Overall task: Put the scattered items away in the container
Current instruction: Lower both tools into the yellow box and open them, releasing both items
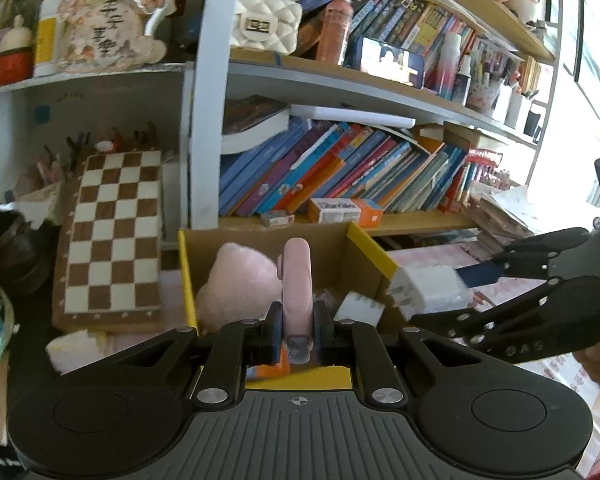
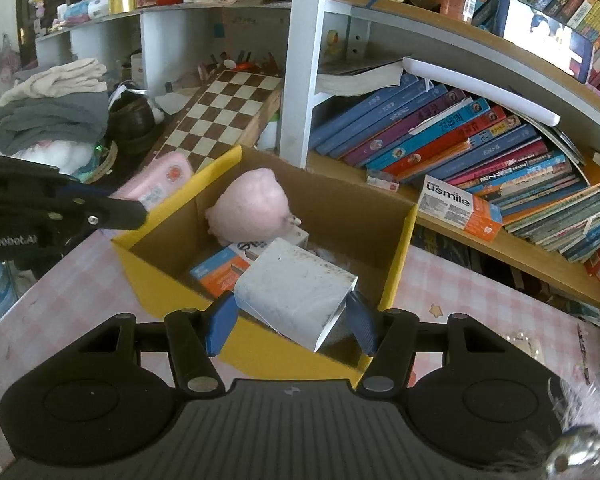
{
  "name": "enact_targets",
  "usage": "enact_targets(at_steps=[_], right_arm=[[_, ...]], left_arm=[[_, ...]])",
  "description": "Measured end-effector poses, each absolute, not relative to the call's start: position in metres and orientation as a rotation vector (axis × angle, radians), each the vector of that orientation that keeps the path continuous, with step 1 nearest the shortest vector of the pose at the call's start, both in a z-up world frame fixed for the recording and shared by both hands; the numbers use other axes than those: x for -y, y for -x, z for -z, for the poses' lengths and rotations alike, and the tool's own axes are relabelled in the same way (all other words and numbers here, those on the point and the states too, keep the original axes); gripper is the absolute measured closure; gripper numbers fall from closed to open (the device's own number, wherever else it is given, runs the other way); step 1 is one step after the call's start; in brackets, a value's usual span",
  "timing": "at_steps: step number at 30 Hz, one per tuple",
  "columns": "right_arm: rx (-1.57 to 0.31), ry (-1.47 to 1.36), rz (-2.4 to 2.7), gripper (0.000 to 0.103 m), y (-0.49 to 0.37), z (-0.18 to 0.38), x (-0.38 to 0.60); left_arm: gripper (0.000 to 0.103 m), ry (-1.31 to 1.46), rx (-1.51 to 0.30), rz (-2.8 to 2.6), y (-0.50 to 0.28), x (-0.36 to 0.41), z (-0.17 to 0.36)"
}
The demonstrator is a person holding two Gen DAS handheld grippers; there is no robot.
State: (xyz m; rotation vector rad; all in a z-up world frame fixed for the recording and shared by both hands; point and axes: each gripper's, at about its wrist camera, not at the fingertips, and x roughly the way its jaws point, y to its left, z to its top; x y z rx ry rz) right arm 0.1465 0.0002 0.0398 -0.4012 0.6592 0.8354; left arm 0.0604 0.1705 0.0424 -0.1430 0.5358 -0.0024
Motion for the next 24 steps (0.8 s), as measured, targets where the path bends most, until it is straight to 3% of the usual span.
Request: enact_targets(at_steps=[24], right_arm=[[-0.703, 0.489, -0.894, 0.045, -0.181, -0.019, -0.057]], left_arm=[[0.090, 0.136, -0.653, -0.023, -0.113, -0.185, -0.013]])
